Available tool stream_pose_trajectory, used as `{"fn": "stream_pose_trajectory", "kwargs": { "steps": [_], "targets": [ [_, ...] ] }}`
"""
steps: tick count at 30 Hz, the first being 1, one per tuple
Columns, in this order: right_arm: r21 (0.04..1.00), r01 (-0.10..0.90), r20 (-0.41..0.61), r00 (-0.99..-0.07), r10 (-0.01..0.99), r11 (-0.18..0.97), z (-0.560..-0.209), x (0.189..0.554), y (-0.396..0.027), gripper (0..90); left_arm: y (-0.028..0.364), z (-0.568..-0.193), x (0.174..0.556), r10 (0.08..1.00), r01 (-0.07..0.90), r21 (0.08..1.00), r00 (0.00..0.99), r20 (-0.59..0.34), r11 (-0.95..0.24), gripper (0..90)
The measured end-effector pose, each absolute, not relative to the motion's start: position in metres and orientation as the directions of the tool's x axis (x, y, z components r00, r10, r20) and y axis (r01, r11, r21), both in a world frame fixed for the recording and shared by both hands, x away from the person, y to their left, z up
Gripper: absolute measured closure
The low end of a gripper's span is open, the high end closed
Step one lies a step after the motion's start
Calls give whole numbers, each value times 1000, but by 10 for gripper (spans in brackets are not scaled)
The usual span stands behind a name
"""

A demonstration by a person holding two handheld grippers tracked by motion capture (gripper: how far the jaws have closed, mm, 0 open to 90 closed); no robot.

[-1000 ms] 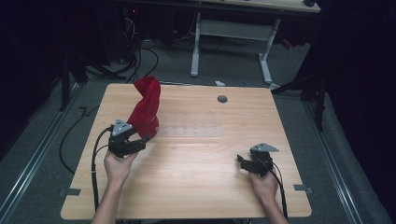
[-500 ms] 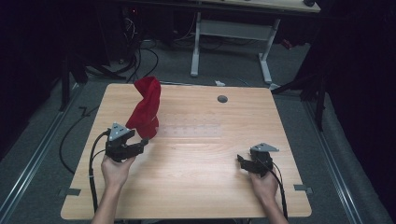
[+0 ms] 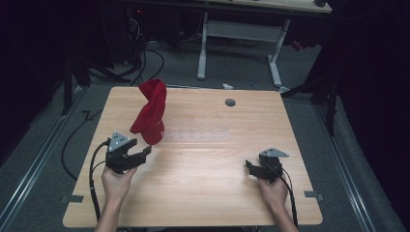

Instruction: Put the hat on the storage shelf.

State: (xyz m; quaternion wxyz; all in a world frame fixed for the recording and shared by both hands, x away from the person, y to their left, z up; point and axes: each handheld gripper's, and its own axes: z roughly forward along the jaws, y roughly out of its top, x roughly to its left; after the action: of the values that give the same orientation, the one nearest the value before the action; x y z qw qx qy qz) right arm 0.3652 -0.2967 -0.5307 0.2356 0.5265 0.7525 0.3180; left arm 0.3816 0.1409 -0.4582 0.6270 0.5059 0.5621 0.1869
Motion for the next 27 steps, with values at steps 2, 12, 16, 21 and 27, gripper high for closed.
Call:
{"fn": "stream_pose_trajectory", "kwargs": {
  "steps": [2,12,16,21,27],
  "targets": [
    [726,643,-20,-335,942,244,-531,365,-297,369,141,-458,380,798,337,840,299,-523,424,364],
    [726,643,-19,-333,943,242,-531,365,-297,369,137,-461,371,788,346,833,306,-534,431,357],
    [726,643,-19,-334,942,243,-531,365,-297,368,134,-463,367,784,352,833,314,-535,427,355],
    [726,643,-19,-333,943,242,-531,365,-297,369,130,-468,364,777,368,826,318,-543,426,352],
    [726,644,-19,-333,943,242,-531,365,-297,369,125,-476,359,763,388,815,326,-558,430,348]
  ]
}}
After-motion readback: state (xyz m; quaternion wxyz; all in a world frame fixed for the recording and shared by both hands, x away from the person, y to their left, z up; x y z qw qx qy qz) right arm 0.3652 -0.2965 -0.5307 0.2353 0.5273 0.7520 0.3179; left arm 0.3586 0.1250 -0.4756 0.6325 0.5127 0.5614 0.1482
